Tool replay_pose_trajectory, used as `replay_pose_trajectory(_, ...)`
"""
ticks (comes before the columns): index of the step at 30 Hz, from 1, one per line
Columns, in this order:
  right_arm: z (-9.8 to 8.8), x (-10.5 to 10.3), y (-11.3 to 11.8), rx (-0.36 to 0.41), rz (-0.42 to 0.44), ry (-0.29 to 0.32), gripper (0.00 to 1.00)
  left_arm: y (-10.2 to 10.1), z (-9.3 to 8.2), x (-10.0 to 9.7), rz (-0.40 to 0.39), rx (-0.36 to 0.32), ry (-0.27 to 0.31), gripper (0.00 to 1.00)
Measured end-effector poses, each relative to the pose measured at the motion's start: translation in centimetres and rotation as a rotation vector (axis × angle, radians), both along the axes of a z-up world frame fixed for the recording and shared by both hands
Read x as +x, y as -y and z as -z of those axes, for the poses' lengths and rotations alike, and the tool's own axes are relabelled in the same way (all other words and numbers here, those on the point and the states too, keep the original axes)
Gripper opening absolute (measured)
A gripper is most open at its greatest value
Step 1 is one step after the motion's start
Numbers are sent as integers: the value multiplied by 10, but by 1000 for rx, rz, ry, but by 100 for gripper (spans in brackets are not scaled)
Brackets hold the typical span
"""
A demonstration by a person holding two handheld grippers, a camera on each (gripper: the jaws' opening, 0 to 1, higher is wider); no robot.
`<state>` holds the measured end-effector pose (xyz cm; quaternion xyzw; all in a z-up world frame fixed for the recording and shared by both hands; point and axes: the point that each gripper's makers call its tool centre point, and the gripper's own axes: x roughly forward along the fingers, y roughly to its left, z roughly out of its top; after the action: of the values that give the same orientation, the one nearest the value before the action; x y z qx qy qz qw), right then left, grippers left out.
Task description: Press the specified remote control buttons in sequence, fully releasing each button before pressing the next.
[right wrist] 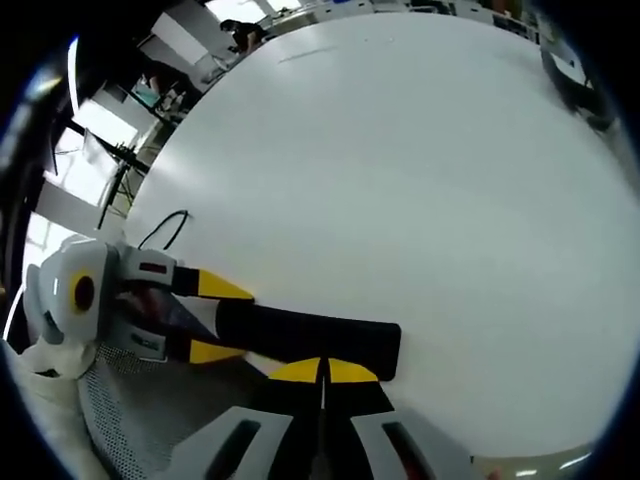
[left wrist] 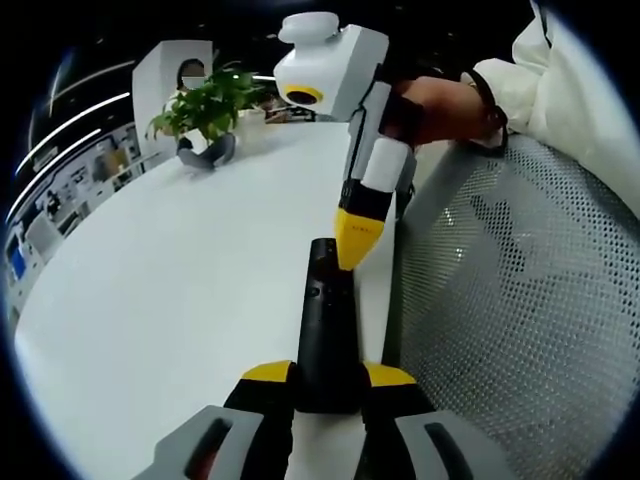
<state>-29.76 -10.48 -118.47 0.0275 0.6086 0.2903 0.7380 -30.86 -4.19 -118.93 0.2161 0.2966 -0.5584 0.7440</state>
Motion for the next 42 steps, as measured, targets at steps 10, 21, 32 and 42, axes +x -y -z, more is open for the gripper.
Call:
replay_pose_trajectory(10, 2, 1, 1, 15, 17, -34, 0, 1, 0, 0, -3, -5, -1, 25)
replay_pose_trajectory(21, 0, 2, 1, 0, 21, -50, 0, 1, 0, 1, -3, -6, -2, 25)
replay_pose_trajectory(32, -8, 5, 0, 29, 50, -32, 0, 1, 0, -1, 4, -5, -6, 25)
replay_pose_trajectory(42, -3, 5, -3, -1, 5, 7, 0, 1, 0, -3, 19, -1, -6, 25)
